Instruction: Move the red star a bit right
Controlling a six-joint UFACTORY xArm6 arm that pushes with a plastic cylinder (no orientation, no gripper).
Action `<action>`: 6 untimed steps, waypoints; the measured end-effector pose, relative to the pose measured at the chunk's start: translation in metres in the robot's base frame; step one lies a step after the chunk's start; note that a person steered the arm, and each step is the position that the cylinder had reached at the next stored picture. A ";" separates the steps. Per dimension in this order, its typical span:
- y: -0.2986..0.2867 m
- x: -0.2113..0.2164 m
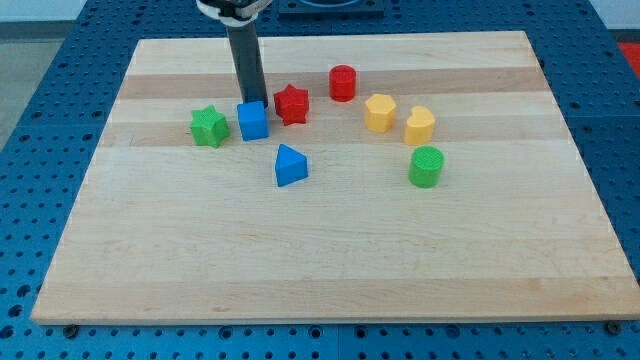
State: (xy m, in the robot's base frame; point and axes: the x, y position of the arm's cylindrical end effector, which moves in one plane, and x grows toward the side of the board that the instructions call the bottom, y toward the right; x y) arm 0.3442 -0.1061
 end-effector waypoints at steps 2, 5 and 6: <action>0.000 0.013; 0.015 0.008; 0.031 0.016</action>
